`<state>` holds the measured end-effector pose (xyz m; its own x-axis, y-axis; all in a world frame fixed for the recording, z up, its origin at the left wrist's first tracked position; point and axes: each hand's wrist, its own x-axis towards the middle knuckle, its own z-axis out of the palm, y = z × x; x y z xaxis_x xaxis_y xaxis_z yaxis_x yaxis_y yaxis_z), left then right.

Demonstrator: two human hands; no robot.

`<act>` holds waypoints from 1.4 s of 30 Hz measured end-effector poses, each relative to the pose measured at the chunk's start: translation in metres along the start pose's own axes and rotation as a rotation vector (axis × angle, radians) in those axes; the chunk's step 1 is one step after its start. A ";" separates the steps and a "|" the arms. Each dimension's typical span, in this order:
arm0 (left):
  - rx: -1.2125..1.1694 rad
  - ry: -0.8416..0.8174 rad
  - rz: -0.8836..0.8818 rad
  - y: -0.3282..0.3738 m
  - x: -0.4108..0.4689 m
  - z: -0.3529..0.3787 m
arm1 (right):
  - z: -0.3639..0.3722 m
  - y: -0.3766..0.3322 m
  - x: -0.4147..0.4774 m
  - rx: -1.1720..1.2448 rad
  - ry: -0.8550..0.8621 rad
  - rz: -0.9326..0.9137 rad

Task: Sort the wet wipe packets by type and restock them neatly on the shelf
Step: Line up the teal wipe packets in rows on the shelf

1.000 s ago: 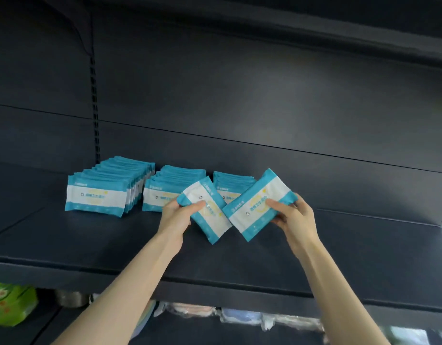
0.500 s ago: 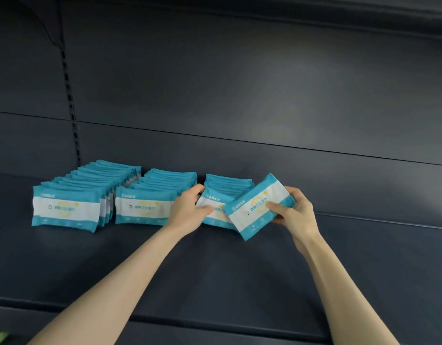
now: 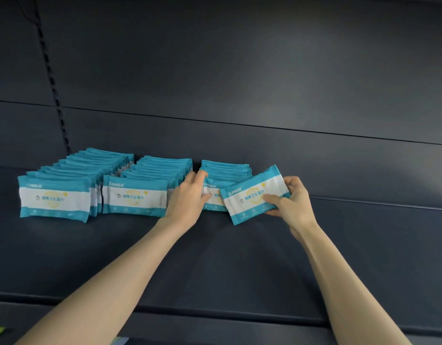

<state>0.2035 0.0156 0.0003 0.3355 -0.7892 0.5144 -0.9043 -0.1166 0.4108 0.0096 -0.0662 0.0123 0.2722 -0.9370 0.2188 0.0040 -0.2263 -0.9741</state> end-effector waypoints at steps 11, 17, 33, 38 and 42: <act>-0.236 -0.081 0.065 -0.010 -0.004 -0.014 | 0.029 -0.001 0.000 -0.010 -0.191 0.048; -0.145 0.033 0.090 -0.015 -0.001 -0.013 | 0.039 0.011 0.011 -0.691 -0.090 -0.146; 0.508 -0.111 0.342 -0.012 0.015 0.003 | 0.043 0.001 0.024 -1.163 -0.344 -0.277; 0.526 -0.058 0.417 -0.016 0.013 0.005 | 0.043 0.000 0.024 -1.211 -0.348 -0.303; 0.574 -0.193 0.384 -0.013 0.024 -0.007 | 0.042 0.003 0.021 -1.155 -0.335 -0.297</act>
<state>0.2251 0.0020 0.0123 -0.0389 -0.9246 0.3789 -0.9633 -0.0661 -0.2603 0.0557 -0.0758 0.0117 0.6390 -0.7336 0.2314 -0.6965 -0.6795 -0.2307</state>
